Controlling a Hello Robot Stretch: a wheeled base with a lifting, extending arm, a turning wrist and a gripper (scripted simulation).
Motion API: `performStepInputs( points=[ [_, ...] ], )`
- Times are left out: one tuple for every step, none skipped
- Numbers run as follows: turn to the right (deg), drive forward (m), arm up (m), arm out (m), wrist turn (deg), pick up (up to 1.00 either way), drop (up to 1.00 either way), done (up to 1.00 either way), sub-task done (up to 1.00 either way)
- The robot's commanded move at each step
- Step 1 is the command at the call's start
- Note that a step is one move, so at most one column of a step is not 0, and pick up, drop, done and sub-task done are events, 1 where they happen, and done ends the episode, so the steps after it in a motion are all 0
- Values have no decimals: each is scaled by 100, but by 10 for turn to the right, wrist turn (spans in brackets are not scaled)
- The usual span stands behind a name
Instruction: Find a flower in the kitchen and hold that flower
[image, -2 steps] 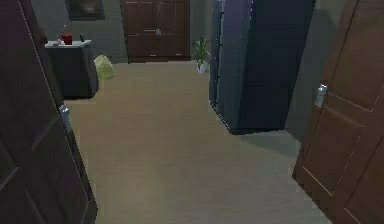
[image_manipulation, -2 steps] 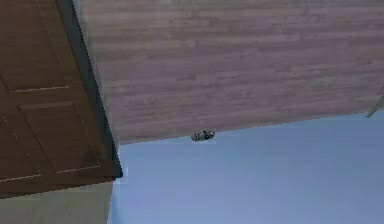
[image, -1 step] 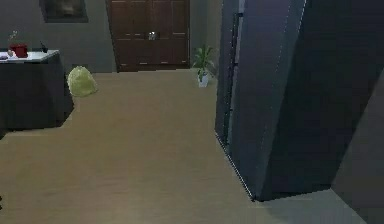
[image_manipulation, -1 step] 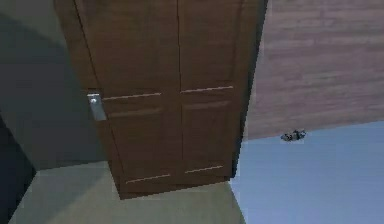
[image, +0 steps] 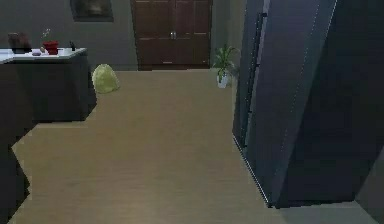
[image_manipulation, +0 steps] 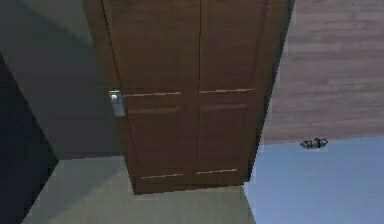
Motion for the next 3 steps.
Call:
performStepInputs(
  points=[
    [-30, 0, 0, 0, 0, 0, 0, 0, 0],
    [0, 40, 0, 0, 0, 0, 0, 0, 0],
    [-210, 0, 0, 0, 0, 0, 0, 0, 0]
  ],
)
